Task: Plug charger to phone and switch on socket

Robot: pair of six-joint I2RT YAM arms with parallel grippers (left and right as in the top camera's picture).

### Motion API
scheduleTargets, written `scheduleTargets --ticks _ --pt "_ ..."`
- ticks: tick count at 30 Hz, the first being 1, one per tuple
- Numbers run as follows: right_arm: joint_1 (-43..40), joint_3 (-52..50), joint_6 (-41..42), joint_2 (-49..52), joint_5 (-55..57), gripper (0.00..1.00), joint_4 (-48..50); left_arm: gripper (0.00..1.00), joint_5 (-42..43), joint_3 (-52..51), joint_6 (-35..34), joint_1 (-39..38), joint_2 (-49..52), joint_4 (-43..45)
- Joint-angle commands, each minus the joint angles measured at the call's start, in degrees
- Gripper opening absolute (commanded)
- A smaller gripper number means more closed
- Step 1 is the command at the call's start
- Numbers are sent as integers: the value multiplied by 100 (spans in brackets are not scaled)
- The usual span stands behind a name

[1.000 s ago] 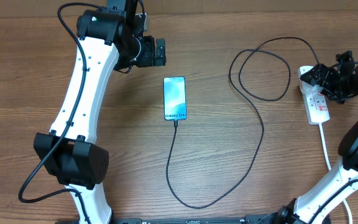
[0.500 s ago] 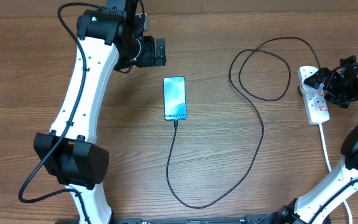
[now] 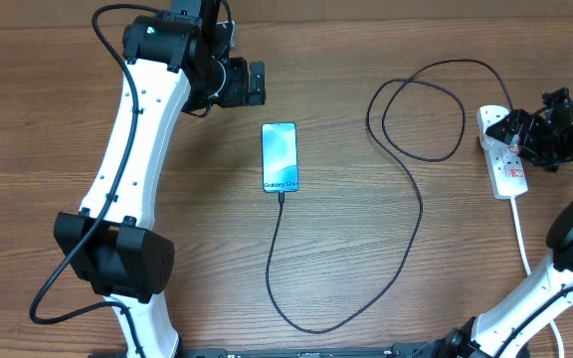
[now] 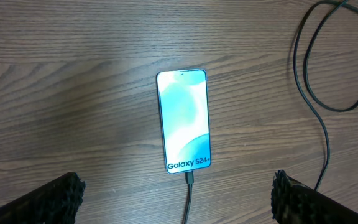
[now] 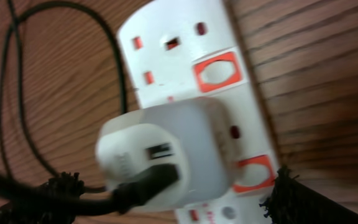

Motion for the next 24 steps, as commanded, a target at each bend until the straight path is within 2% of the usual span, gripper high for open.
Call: scheduleTargets --ticks 1,24 --pt "39 214 -50 79 -273 100 -85 100 -33 -13 59 -4 44 -2" --pt "79 50 -236 83 -87 100 184 100 -33 -13 59 -4 44 -2"
